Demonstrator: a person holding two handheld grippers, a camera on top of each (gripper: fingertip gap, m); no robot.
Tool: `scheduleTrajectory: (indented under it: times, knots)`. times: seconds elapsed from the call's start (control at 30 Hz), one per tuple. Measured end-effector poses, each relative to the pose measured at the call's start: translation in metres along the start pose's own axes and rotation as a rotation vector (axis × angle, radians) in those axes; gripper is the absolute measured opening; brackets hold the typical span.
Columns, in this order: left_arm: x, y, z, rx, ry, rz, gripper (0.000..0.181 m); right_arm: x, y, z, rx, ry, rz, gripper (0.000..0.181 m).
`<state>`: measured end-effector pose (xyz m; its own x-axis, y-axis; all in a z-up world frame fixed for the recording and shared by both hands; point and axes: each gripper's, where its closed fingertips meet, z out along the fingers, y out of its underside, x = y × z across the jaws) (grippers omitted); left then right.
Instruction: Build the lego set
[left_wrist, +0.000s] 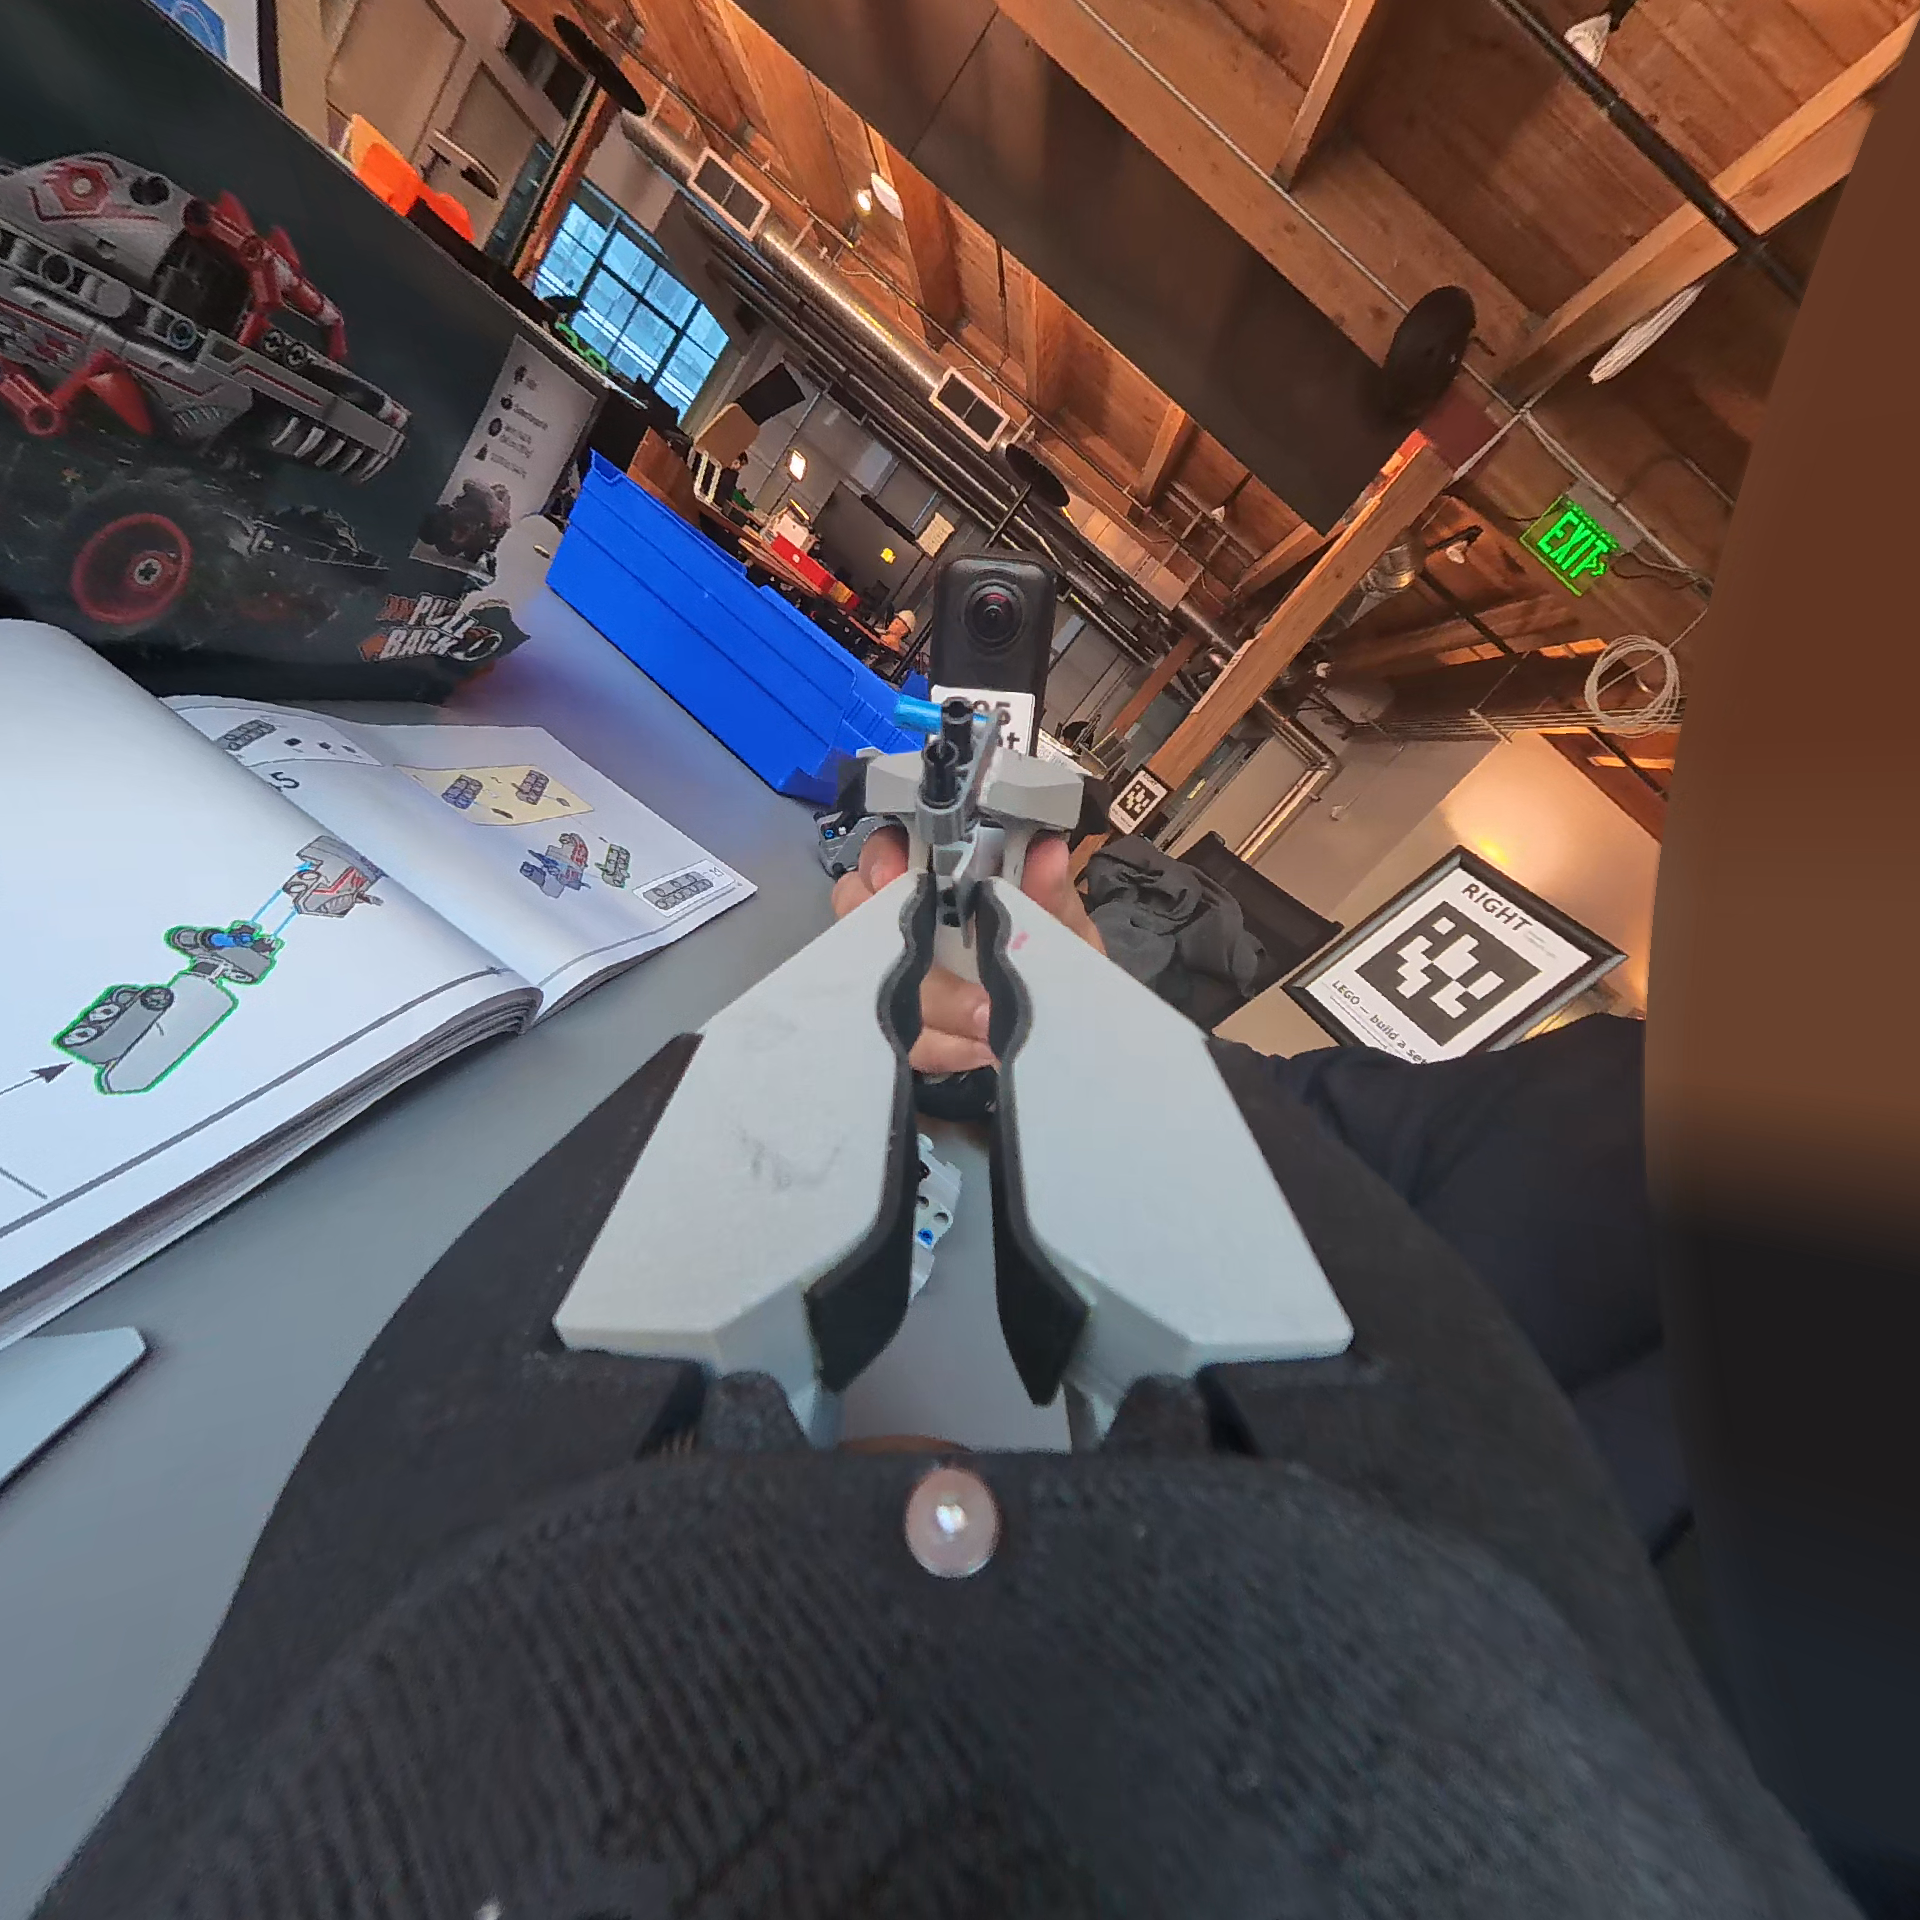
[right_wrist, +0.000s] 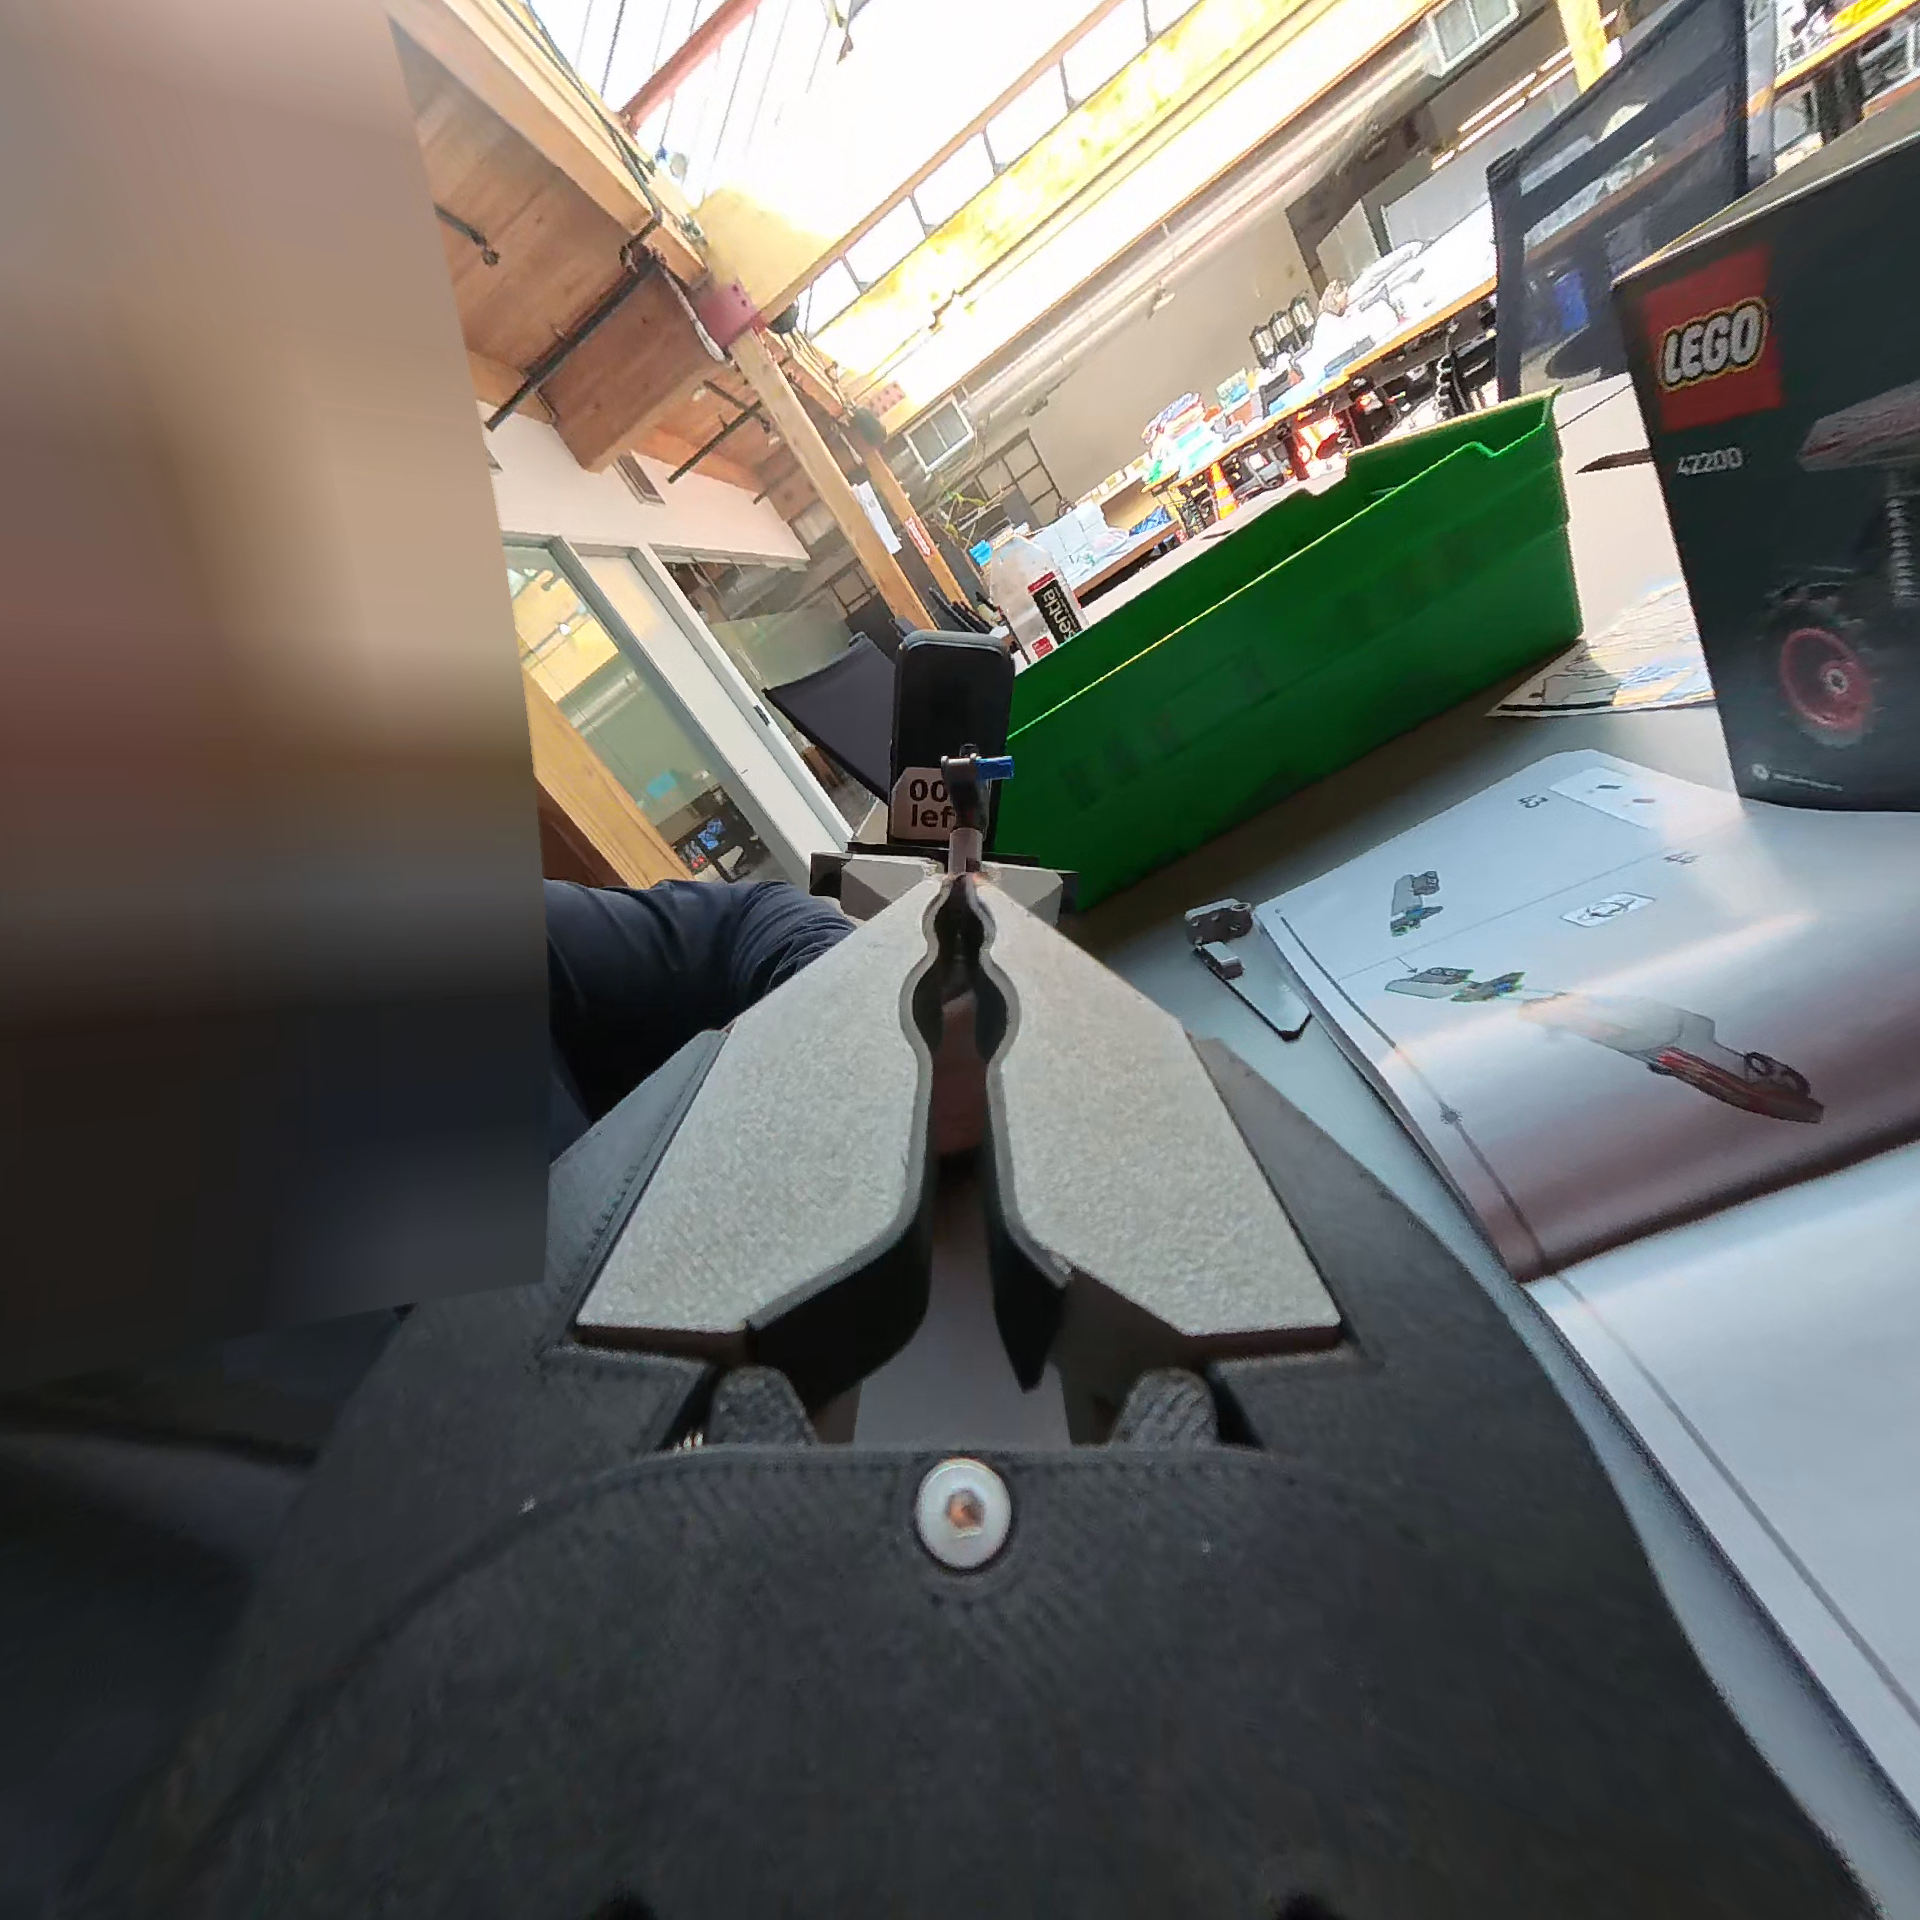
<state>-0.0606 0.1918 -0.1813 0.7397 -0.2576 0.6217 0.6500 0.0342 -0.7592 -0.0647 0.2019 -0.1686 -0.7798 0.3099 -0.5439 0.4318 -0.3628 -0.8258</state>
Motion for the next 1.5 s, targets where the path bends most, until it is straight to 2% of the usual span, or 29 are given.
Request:
scheduleTrajectory:
  times: [0.03,0.47,0.77,1.5]
  knots:
    - [0.000,0.000,0.000,0.000,0.002,-0.004,0.005,0.000,0.000,0.000,-0.001,-0.002,0.004,0.000]
    - [-0.002,-0.001,-0.001,0.001,-0.001,-0.017,0.005,0.003,0.002,0.001,-0.004,-0.003,0.023,0.000]
    - [-0.003,-0.002,-0.001,0.010,-0.002,-0.030,0.005,0.007,0.006,0.001,-0.036,0.023,0.001,0.012]
    - [-0.003,-0.001,0.000,0.008,0.008,-0.044,0.005,0.005,0.012,0.008,-0.063,-0.001,0.025,0.013]
